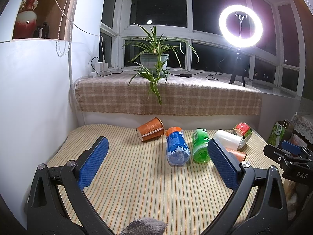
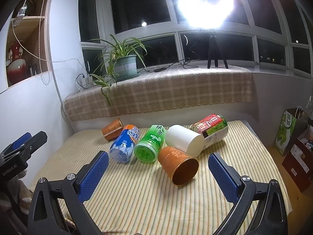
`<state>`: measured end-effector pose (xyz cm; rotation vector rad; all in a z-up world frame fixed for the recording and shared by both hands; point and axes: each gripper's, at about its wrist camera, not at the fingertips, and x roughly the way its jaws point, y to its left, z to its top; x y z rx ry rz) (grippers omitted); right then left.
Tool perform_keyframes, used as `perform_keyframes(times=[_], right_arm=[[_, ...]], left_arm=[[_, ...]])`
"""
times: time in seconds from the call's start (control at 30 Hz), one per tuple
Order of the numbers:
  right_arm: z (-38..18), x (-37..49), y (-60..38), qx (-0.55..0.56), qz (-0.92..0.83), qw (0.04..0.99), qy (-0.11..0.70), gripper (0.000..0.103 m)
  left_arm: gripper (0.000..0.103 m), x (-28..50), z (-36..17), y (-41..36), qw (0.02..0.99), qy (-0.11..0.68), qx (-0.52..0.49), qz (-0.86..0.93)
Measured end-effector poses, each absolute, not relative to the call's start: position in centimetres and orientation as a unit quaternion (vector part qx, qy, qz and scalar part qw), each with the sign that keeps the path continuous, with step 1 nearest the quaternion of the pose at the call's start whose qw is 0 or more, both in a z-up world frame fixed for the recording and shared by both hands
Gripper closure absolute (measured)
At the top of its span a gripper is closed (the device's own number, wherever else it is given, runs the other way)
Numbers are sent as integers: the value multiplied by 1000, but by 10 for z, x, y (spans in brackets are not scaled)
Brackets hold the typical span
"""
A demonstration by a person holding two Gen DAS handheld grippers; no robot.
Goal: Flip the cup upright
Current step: 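Move the right tool down to the lying blue-and-orange Arctic Ocean bottle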
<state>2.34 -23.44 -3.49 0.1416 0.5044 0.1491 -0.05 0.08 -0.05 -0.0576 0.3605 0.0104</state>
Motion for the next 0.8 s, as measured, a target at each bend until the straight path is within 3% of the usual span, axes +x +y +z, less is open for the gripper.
perform_keyframes(times=[0.5, 0.8], right_arm=[[-36, 77, -203, 74, 146, 939, 303, 0], [-43, 152, -168, 88, 223, 887, 395, 5]], left_arm=[[0, 5, -18, 32, 978, 204, -41, 25], [0, 0, -36, 66, 968, 235, -75, 50]])
